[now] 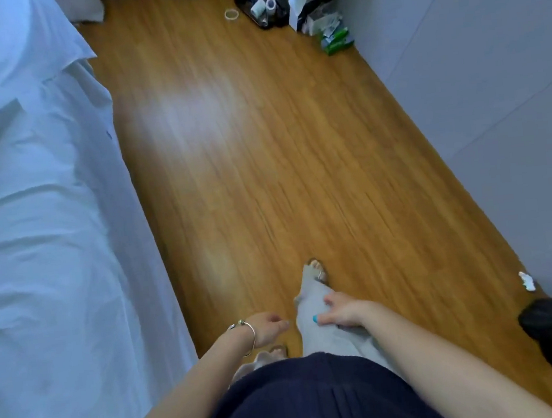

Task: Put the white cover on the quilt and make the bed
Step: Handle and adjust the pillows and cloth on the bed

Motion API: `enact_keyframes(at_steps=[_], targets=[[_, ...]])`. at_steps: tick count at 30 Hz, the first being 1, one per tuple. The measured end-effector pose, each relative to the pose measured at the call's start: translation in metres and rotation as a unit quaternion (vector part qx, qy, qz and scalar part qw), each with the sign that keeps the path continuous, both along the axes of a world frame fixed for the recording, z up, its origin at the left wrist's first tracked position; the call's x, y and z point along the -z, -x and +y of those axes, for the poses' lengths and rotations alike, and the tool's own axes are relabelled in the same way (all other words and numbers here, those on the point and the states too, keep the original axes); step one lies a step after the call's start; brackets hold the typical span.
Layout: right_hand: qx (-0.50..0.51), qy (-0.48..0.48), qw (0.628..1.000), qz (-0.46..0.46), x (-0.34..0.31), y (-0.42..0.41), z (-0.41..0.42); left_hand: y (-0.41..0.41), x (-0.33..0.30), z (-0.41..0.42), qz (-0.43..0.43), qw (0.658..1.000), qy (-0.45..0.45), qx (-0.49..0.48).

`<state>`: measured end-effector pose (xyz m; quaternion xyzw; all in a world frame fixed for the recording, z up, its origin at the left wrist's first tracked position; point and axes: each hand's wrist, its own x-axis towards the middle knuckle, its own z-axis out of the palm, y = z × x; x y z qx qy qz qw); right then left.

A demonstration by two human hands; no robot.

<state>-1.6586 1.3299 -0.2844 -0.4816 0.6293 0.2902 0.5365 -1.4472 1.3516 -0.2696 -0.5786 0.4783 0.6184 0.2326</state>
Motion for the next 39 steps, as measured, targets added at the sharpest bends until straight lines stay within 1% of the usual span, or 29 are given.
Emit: enact_keyframes(at_steps=[4, 6, 8, 9, 13, 16, 18, 20, 22, 23, 26, 29, 32, 36, 37, 39], targets=[[-0.068, -0.017, 0.998, -0.002, 0.016, 0.015, -0.142, 0.007, 0.024, -0.102, -0.003, 0.999, 0.003, -0.051], [-0.067, -0.018, 0.998, -0.011, 0.011, 0.021, -0.217, 0.007, 0.026, -0.166, -0.029, 0.993, 0.024, -0.108], [-0.094, -0.023, 0.995, -0.017, 0.007, 0.026, -0.285, 0.008, 0.021, -0.227, -0.052, 0.980, 0.062, -0.180], [-0.112, -0.024, 0.993, -0.013, 0.005, 0.026, -0.316, 0.009, 0.016, -0.256, -0.057, 0.975, 0.078, -0.200], [-0.151, -0.005, 0.988, 0.017, -0.002, 0.018, -0.425, 0.005, -0.005, -0.354, -0.070, 0.966, 0.121, -0.217], [-0.176, 0.000, 0.984, 0.020, -0.002, -0.006, -0.496, -0.013, -0.008, -0.415, -0.067, 0.961, 0.114, -0.242], [-0.187, 0.002, 0.982, 0.016, 0.003, -0.033, -0.546, -0.031, -0.006, -0.459, -0.075, 0.968, 0.094, -0.220], [-0.179, 0.011, 0.984, 0.004, 0.010, -0.068, -0.601, -0.056, 0.004, -0.507, -0.088, 0.980, 0.070, -0.161], [-0.170, 0.021, 0.985, -0.015, 0.011, -0.104, -0.649, -0.085, 0.009, -0.550, -0.089, 0.984, 0.062, -0.141], [-0.169, 0.026, 0.985, -0.018, 0.011, -0.128, -0.677, -0.107, 0.014, -0.578, -0.078, 0.984, 0.055, -0.151], [-0.191, 0.032, 0.981, -0.006, -0.002, -0.181, -0.746, -0.161, 0.012, -0.646, -0.061, 0.971, 0.043, -0.229], [-0.205, 0.048, 0.978, 0.000, -0.015, -0.235, -0.821, -0.212, -0.001, -0.719, -0.047, 0.949, 0.075, -0.302], [-0.215, 0.059, 0.975, -0.016, -0.022, -0.290, -0.886, -0.252, -0.010, -0.785, -0.024, 0.922, 0.104, -0.373], [-0.210, 0.046, 0.975, -0.051, -0.014, -0.366, -0.970, -0.306, -0.001, -0.869, -0.038, 0.883, 0.129, -0.449], [-0.221, 0.044, 0.973, -0.057, -0.009, -0.387, -0.992, -0.322, 0.003, -0.889, -0.049, 0.878, 0.127, -0.459], [-0.256, 0.041, 0.964, -0.061, -0.002, -0.427, -1.041, -0.357, 0.009, -0.932, -0.070, 0.878, 0.118, -0.458]])
